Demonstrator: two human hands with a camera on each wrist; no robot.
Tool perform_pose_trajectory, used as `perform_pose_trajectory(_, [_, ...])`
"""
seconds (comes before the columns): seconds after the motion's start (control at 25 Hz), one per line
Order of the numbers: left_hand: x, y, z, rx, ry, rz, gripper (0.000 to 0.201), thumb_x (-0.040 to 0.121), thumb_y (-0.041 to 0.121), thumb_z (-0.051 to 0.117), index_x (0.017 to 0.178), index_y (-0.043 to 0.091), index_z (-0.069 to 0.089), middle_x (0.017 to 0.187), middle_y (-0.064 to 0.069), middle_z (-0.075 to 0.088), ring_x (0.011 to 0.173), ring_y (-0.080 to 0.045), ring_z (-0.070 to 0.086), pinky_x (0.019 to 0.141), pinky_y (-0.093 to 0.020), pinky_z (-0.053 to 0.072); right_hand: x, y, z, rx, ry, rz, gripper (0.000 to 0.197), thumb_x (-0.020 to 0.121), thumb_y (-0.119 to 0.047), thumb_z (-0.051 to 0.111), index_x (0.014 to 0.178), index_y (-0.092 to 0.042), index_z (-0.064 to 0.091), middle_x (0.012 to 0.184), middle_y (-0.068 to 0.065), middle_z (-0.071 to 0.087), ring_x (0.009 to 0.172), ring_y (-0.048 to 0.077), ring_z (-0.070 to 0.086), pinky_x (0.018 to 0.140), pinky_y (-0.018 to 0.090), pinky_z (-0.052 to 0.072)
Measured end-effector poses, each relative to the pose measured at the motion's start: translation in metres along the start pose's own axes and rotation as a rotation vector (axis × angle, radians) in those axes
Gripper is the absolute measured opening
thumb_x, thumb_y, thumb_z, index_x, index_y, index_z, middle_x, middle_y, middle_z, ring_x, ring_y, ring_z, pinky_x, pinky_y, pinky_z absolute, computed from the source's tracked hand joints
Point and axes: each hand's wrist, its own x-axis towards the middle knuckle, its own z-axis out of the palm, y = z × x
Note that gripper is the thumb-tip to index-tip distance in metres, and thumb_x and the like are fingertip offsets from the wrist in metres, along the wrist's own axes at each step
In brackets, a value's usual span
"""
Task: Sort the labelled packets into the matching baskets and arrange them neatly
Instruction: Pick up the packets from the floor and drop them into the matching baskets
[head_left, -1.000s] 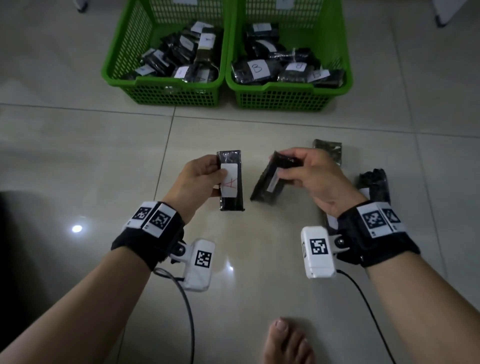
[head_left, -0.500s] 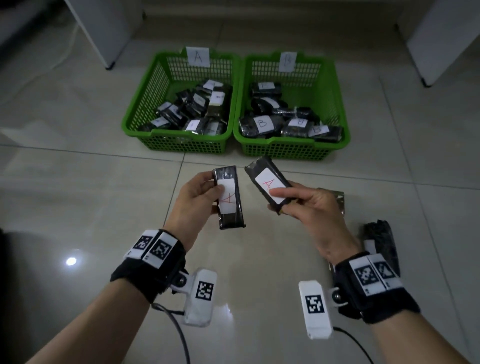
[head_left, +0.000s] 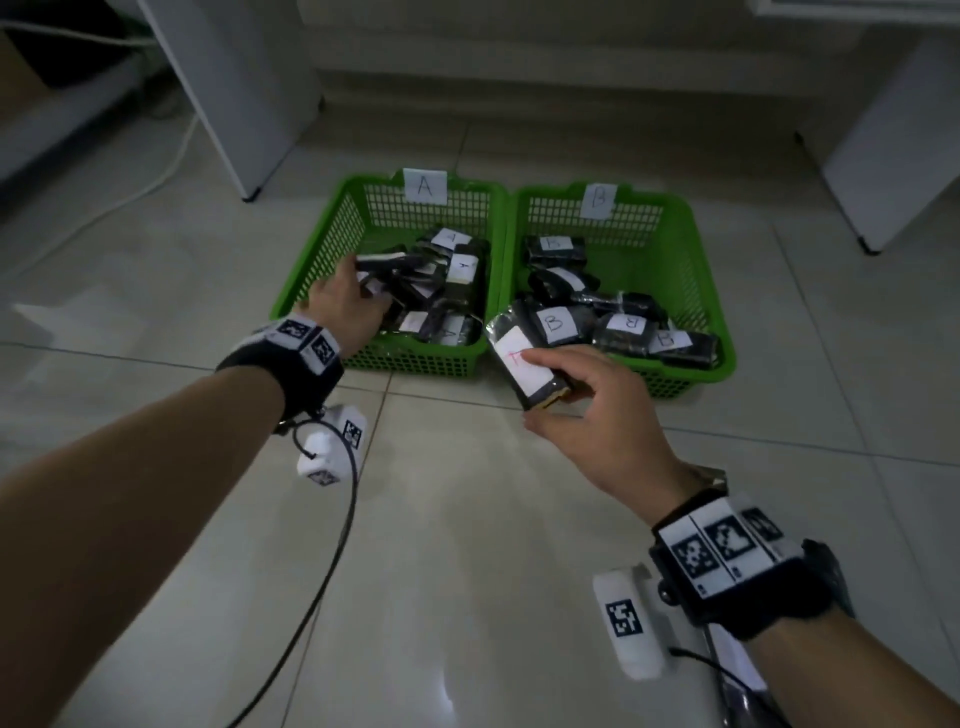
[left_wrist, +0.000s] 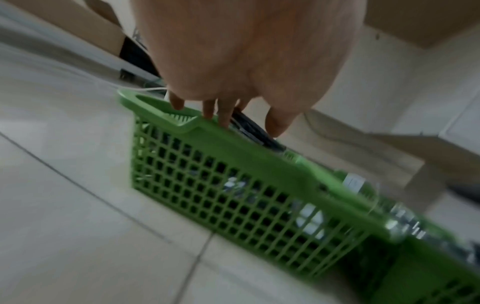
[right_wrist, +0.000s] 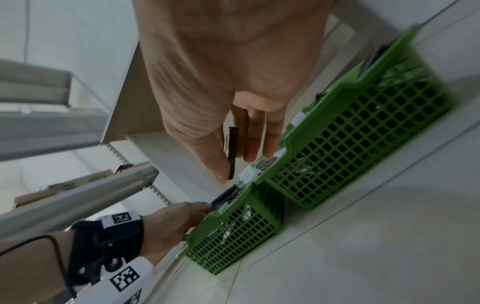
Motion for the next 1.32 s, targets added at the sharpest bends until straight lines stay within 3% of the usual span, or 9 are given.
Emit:
perform_pose_trajectory(0.16, [0.006, -0.021, 0.023, 0.25, -0.06, 0.002, 0.073, 0.097, 0.051, 0.03, 0.157, 0.017, 0.007, 0.152, -0.011, 0.039, 0.141, -0.033, 0.033, 0.114, -0.055, 0.018, 0.051, -0.013, 0.034, -0.176, -0.073, -0.108, 0.051, 0.083, -0.015, 0.08, 0.132, -0.02, 0.066, 0.12, -0.006, 0.065, 0.109, 0.008, 0.06, 0.099, 0.022, 0.046])
perform_pose_trajectory(0.4, [0.01, -0.024, 0.034, 0.368, 0.099, -0.017, 0.061, 0.091, 0.047, 0.033, 0.143, 0.015, 0.037, 0.131, -0.02, 0.044, 0.119, -0.039, 0.043, 0.102, -0.049, 0.034, 0.13, -0.013, 0.087, -0.385, -0.089, -0.11, 0.051, 0.092, -0.031, 0.069, 0.14, -0.019, 0.058, 0.126, 0.002, 0.064, 0.123, 0.021, 0.051, 0.105, 0.037, 0.041])
perform_pose_trajectory(0.52, [0.012, -0.026, 0.036, 0.35, 0.09, 0.019, 0.062, 0.091, 0.048, 0.031, 0.145, 0.016, 0.035, 0.138, -0.018, 0.042, 0.125, -0.038, 0.042, 0.106, -0.051, 0.031, 0.134, 0.001, 0.098, -0.709, -0.182, -0.04, 0.055, 0.098, -0.052, 0.049, 0.148, -0.028, 0.047, 0.152, 0.005, 0.045, 0.14, 0.029, 0.03, 0.112, 0.048, 0.027])
perform_pose_trajectory(0.6, [0.014, -0.029, 0.034, 0.288, 0.087, 0.062, 0.065, 0.093, 0.05, 0.03, 0.148, 0.017, 0.03, 0.147, -0.013, 0.037, 0.134, -0.034, 0.036, 0.111, -0.055, 0.025, 0.128, 0.005, 0.092, -0.67, -0.135, -0.028, 0.055, 0.1, -0.053, 0.043, 0.149, -0.029, 0.045, 0.159, 0.008, 0.034, 0.145, 0.031, 0.023, 0.116, 0.051, 0.023])
perform_pose_trajectory(0.76, [-0.003, -0.037, 0.03, 0.111, 0.183, 0.215, 0.064, 0.097, 0.05, 0.033, 0.151, 0.016, 0.027, 0.162, -0.007, 0.021, 0.151, -0.026, 0.011, 0.121, -0.054, 0.005, 0.069, 0.015, 0.055, -0.445, 0.119, -0.093, 0.043, 0.096, -0.042, 0.052, 0.128, -0.016, 0.063, 0.136, 0.005, 0.054, 0.129, 0.025, 0.042, 0.106, 0.049, 0.037])
perform_pose_trajectory(0.92, [-0.072, 0.003, 0.056, 0.049, 0.418, 0.595, 0.047, 0.094, 0.034, 0.05, 0.133, 0.009, 0.047, 0.143, -0.012, 0.043, 0.132, -0.032, 0.037, 0.109, -0.048, 0.026, -0.019, 0.044, 0.012, -0.361, 0.276, -0.098, 0.027, 0.09, -0.025, 0.064, 0.113, -0.012, 0.069, 0.127, 0.004, 0.06, 0.123, 0.024, 0.051, 0.102, 0.039, 0.036])
perform_pose_trajectory(1.12, [-0.155, 0.09, 0.119, -0.099, 0.187, 0.976, 0.03, 0.089, 0.02, 0.056, 0.116, 0.007, 0.06, 0.121, -0.012, 0.055, 0.109, -0.031, 0.051, 0.094, -0.042, 0.038, -0.091, 0.073, -0.058, -0.417, 0.448, 0.049, 0.023, 0.082, -0.015, 0.071, 0.104, -0.014, 0.067, 0.116, 0.0, 0.063, 0.114, 0.022, 0.055, 0.094, 0.035, 0.038])
perform_pose_trajectory(1.2, [-0.175, 0.114, 0.147, -0.088, -0.023, 1.093, 0.026, 0.087, 0.016, 0.056, 0.112, 0.008, 0.061, 0.118, -0.01, 0.056, 0.107, -0.03, 0.053, 0.092, -0.044, 0.044, -0.118, 0.085, -0.087, -0.487, 0.416, 0.255, 0.026, 0.08, -0.016, 0.071, 0.105, -0.017, 0.065, 0.116, 0.001, 0.061, 0.114, 0.025, 0.053, 0.094, 0.038, 0.04])
perform_pose_trajectory(1.32, [-0.195, 0.139, 0.184, 0.13, -0.288, 1.049, 0.044, 0.087, 0.026, 0.056, 0.13, 0.015, 0.05, 0.144, -0.01, 0.041, 0.132, -0.03, 0.04, 0.106, -0.049, 0.04, -0.156, 0.1, -0.12, -0.552, 0.29, 0.684, 0.041, 0.078, -0.031, 0.075, 0.115, -0.02, 0.059, 0.12, 0.005, 0.053, 0.117, 0.027, 0.048, 0.097, 0.046, 0.045])
